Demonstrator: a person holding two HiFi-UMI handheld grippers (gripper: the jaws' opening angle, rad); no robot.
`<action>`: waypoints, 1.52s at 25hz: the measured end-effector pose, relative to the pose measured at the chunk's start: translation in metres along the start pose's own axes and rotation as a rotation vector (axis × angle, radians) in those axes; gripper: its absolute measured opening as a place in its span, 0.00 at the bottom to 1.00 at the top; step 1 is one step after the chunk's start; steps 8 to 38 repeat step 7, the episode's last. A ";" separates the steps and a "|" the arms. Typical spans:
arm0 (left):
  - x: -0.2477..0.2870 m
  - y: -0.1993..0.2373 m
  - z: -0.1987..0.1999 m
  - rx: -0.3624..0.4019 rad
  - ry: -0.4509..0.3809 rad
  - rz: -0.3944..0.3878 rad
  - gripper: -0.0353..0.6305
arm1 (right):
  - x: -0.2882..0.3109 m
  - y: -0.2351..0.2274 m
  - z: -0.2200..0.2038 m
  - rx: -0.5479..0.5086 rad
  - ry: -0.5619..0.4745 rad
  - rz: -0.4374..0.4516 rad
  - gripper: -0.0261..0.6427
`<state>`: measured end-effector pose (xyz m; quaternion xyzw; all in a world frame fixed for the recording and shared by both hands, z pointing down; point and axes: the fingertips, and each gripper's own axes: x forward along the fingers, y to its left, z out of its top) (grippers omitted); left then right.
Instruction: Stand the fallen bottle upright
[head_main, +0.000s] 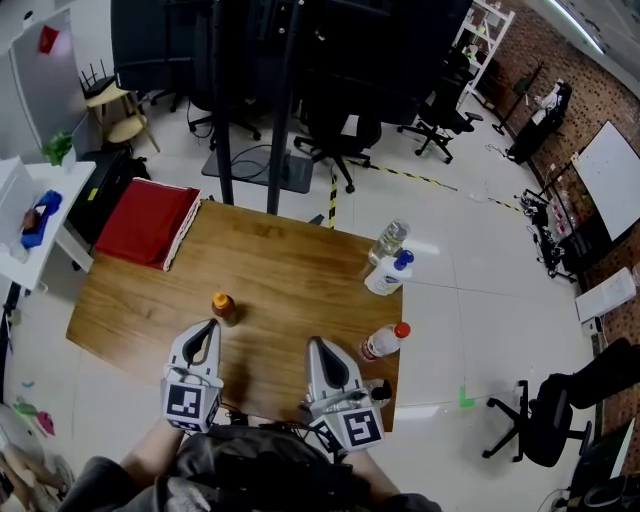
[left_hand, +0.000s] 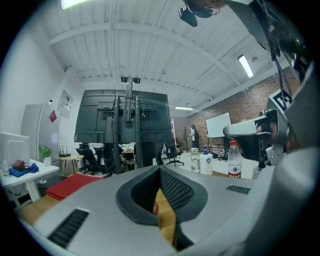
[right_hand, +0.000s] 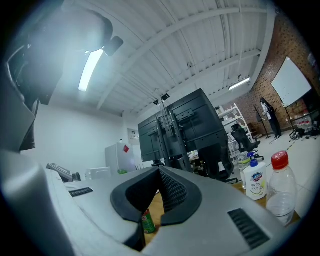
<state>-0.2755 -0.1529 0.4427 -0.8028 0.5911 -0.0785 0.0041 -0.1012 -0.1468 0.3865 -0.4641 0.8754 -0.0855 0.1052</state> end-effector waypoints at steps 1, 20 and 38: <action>0.000 0.001 -0.001 -0.004 0.002 0.003 0.08 | 0.001 0.000 -0.001 0.000 0.001 0.001 0.06; 0.007 0.005 -0.007 -0.027 0.011 0.006 0.08 | 0.008 -0.003 -0.002 0.004 -0.003 0.006 0.06; 0.007 0.005 -0.007 -0.027 0.011 0.006 0.08 | 0.008 -0.003 -0.002 0.004 -0.003 0.006 0.06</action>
